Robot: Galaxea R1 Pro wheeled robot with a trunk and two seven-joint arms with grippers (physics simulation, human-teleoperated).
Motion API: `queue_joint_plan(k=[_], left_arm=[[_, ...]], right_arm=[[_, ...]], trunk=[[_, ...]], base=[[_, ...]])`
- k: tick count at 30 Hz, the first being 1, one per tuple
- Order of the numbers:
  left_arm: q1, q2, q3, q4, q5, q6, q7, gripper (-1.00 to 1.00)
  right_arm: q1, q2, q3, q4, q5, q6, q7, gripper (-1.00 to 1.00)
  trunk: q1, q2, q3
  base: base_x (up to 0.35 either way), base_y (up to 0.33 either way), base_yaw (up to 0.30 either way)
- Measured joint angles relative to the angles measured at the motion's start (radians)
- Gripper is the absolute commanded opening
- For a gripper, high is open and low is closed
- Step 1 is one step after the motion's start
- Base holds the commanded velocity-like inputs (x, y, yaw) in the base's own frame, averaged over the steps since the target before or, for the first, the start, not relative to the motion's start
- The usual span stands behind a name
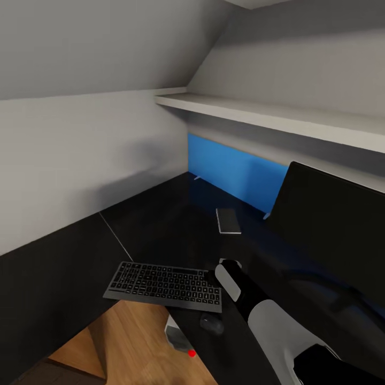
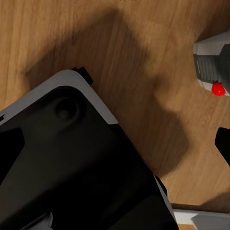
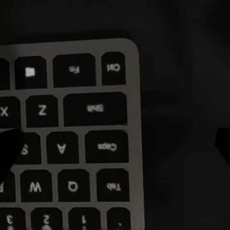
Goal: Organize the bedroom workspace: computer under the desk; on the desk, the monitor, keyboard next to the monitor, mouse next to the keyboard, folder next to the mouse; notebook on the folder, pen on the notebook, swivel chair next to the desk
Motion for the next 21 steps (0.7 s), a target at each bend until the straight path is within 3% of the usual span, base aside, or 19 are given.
queue_joint_plan(k=[4,13,21], left_arm=[[0.000,0.000,0.000,-0.001,0.002,0.001,0.000,1.00],[0.000,0.003,0.001,-0.004,0.007,0.002,-0.001,1.00],[0.000,0.007,0.000,-0.005,0.029,0.003,0.000,1.00]], right_arm=[[0.000,0.000,-0.001,0.000,0.000,0.000,0.000,1.00],[0.000,0.000,-0.002,0.000,0.000,0.000,0.000,1.00],[0.000,0.000,-0.002,0.000,-0.013,0.000,0.000,1.00]], trunk=[[0.015,-0.028,-0.013],[0.015,-0.028,-0.013],[0.042,-0.077,-0.035]], base=[[0.000,0.000,0.000],[0.000,0.000,0.000],[0.000,0.000,0.000]])
